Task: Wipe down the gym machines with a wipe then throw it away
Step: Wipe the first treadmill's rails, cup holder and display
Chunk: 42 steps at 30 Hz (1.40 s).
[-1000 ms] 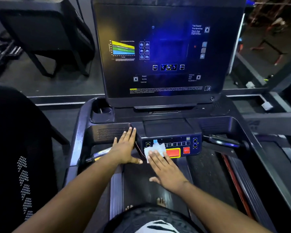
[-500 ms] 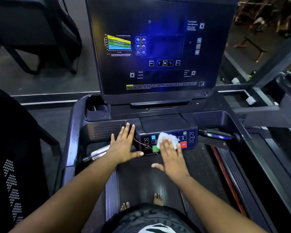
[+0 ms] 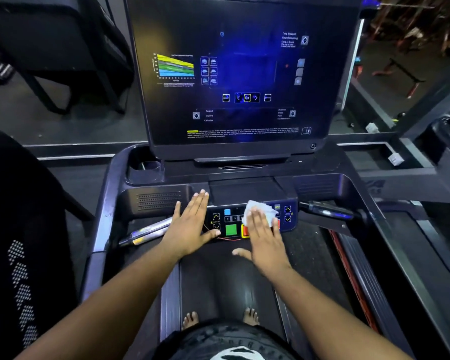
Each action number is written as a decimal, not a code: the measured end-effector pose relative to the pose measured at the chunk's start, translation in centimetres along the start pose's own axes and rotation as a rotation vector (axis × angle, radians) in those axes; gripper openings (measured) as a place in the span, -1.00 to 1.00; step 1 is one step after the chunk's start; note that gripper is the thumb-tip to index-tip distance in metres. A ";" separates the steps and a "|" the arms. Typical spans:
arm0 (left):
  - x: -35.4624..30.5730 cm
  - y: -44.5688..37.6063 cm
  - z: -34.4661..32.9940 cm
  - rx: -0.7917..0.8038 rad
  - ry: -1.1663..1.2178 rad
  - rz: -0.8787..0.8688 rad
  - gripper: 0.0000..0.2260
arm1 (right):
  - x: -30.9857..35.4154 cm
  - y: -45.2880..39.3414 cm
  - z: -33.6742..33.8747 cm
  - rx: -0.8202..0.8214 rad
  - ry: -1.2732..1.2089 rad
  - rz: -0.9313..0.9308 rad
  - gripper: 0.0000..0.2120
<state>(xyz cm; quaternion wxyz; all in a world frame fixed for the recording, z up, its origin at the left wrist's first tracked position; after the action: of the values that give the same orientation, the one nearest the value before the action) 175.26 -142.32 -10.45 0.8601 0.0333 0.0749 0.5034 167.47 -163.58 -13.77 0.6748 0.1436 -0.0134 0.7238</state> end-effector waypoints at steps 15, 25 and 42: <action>-3.0 -0.4 0.3 -0.062 -0.211 0.017 -0.13 | -4.7 -1.0 1.9 -0.155 -0.043 -0.036 0.12; -5.5 -1.3 0.1 -0.108 -0.239 -0.021 -0.15 | -3.0 -0.3 0.6 -0.040 -0.007 0.163 0.09; -3.6 -2.9 3.0 0.028 -0.292 -0.071 -0.22 | -4.4 -1.5 2.9 -0.025 -0.020 0.069 0.10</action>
<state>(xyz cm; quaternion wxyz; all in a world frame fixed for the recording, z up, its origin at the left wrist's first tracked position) 176.47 -146.85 -7.56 0.8786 0.1156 -0.0426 0.4615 169.73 -168.34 -12.25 0.6508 0.1421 -0.0342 0.7450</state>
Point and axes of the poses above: each hand's wrist, its own y-axis away from the middle knuckle, its own z-axis out of the back of the hand, x = y × z, the point moved 4 cm from there along -y, towards the middle knuckle, and after that the axes turned 13 degrees about -y, right-handed, at the moved point
